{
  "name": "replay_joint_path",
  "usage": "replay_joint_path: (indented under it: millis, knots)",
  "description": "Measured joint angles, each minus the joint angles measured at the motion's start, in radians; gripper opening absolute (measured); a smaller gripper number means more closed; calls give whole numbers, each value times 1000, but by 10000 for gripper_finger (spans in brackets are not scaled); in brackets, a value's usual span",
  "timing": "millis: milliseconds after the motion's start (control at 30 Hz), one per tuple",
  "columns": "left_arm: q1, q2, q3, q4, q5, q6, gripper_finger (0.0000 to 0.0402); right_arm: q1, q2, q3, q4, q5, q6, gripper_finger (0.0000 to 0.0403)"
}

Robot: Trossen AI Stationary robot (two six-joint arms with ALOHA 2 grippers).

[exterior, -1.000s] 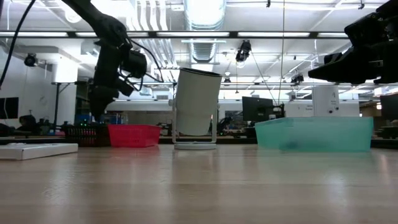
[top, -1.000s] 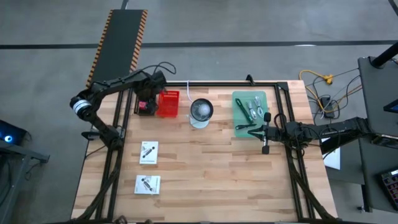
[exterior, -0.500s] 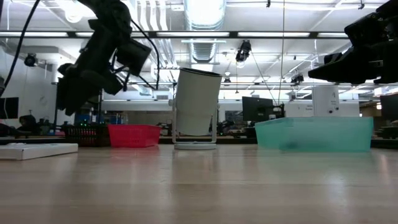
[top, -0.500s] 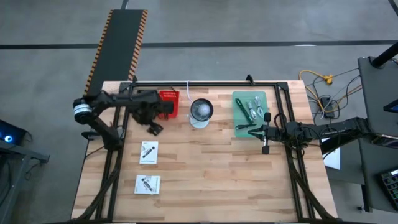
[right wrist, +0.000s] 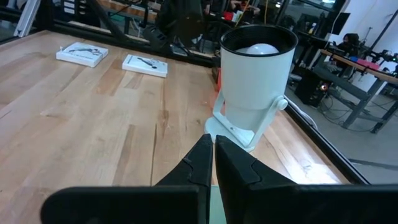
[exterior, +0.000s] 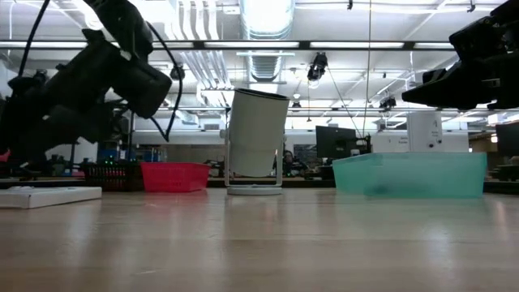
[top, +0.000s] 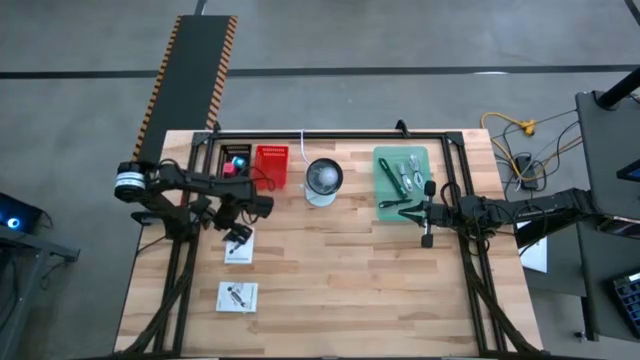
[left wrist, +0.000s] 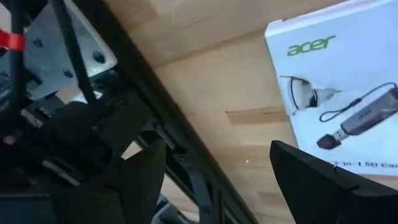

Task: Pick and place items into bin
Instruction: Put the white card reader box into the red bin

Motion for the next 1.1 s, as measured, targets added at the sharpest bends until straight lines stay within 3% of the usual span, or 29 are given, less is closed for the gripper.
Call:
replay_joint_path:
  millis: [333, 1100]
  knots:
    - [-30, -45, -42, 264, -5, -1, 270, 0, 0, 0, 0, 0, 0, 8]
    - [-66, -48, -114, 232, -22, 15, 270, 0, 6, 0, -1, 0, 7, 8]
